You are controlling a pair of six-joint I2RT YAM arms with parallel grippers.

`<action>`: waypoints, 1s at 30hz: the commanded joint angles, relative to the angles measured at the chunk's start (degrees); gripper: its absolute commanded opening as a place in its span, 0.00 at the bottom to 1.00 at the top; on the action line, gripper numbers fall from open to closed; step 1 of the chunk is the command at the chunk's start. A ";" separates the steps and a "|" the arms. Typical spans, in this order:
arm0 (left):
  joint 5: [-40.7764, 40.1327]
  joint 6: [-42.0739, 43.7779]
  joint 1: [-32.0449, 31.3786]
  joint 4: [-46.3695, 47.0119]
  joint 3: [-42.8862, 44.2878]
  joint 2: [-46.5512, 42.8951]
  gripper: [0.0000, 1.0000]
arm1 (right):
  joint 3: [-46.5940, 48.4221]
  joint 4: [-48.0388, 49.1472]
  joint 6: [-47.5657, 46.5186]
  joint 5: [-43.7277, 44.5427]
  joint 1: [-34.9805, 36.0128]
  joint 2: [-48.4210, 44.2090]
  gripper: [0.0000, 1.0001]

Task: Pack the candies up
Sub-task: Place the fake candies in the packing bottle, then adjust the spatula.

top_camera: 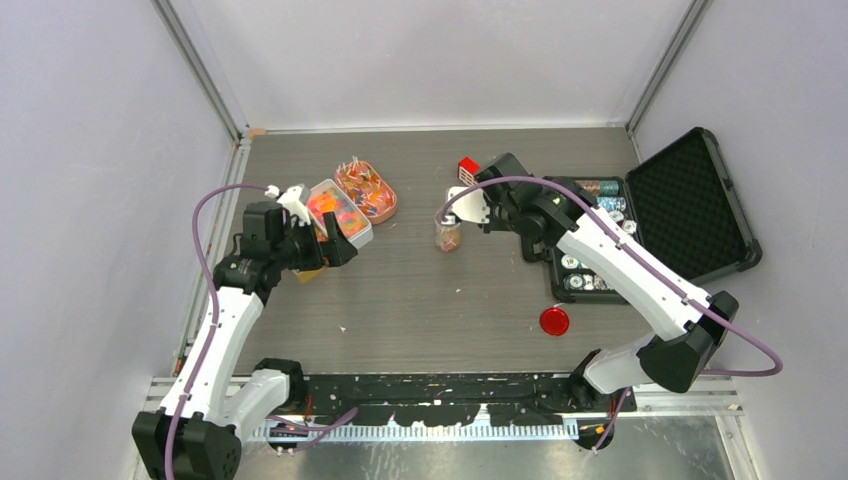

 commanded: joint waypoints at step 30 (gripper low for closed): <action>3.06 -8.29 -0.18 3.68 5.26 -2.18 0.90 | 14.63 8.09 48.88 -23.52 4.35 8.93 0.00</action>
